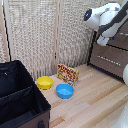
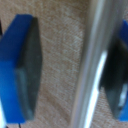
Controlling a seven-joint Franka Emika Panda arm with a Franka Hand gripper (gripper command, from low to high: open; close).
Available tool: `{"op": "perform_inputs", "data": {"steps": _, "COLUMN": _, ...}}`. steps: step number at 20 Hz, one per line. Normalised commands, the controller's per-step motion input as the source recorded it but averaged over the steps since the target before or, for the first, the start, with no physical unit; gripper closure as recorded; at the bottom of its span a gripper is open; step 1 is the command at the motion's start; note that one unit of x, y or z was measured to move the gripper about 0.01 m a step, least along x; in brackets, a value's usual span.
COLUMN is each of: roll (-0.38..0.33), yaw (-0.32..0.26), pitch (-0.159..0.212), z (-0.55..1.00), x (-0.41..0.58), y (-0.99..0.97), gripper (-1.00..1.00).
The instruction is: Locate and clasp the grip of the topmost drawer. Steadily and circumspectly yank the drawer open. Discover and seize the nutrition bar using your clamp. Deposit the nutrition bar in the accessible drawer. Unclench the nutrition bar.
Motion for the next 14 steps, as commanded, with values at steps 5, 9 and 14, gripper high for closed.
{"op": "perform_inputs", "data": {"steps": 5, "roll": 0.198, "yaw": -0.01, "pitch": 0.053, "z": 0.06, "x": 0.105, "y": -0.47, "gripper": 1.0}}
{"op": "perform_inputs", "data": {"steps": 9, "roll": 0.272, "yaw": 0.009, "pitch": 0.033, "z": 0.03, "x": 0.027, "y": -0.04, "gripper": 1.0}}
{"op": "perform_inputs", "data": {"steps": 14, "roll": 0.308, "yaw": 0.0, "pitch": 0.024, "z": 0.12, "x": 0.0, "y": 0.42, "gripper": 1.0}}
